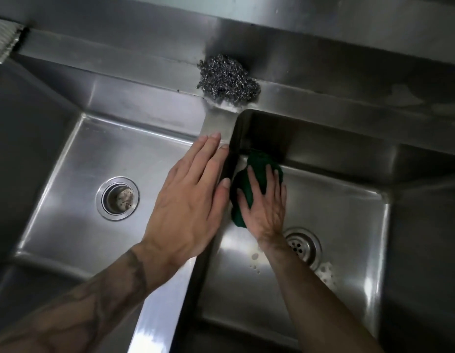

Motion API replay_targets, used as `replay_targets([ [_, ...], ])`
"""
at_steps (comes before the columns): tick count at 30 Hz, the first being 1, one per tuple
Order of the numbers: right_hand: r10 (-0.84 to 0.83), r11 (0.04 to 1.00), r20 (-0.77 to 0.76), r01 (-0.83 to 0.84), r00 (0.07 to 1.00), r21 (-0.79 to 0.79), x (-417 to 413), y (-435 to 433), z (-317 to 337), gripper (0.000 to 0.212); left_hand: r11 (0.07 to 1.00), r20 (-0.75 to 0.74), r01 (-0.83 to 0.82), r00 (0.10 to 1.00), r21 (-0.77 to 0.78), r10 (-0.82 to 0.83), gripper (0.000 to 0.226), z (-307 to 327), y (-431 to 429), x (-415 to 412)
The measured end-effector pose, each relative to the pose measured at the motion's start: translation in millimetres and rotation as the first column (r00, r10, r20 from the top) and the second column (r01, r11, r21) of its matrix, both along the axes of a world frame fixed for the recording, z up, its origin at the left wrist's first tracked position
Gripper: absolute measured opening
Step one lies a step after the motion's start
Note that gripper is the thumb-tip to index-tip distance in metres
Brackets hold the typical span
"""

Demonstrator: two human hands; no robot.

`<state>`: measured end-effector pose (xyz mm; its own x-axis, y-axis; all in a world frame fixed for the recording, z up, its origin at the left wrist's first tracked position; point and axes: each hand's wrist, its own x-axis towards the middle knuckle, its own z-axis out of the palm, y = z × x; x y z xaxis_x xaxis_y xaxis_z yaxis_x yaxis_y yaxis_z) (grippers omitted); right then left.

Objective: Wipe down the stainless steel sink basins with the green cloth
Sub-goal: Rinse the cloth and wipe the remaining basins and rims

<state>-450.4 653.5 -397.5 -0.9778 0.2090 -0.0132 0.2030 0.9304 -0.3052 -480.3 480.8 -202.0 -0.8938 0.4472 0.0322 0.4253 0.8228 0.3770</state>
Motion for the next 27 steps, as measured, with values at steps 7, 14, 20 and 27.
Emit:
replay_targets([
  [7,-0.381,0.925,-0.067,0.381,0.922,-0.015,25.3,46.1,-4.7,0.063,1.0,-0.022,0.006,1.0,-0.006,-0.006,0.057,-2.2,2.6,0.5],
  [14,-0.341,0.939,-0.094,0.335,0.935,-0.074,-19.7,-44.8,-2.6,0.071,1.0,-0.027,0.022,0.999,0.003,-0.021,0.058,-6.1,1.3,-1.9],
  [20,-0.29,0.957,-0.155,0.29,0.944,-0.029,19.5,47.9,-13.9,0.048,1.0,-0.041,0.014,0.999,0.005,-0.014,0.058,-3.9,1.2,-0.4],
  [27,-0.497,0.866,-0.196,0.496,0.845,-0.057,4.6,17.0,-3.7,0.051,1.0,-0.029,0.005,1.0,0.018,-0.004,0.059,-4.5,2.4,0.3],
])
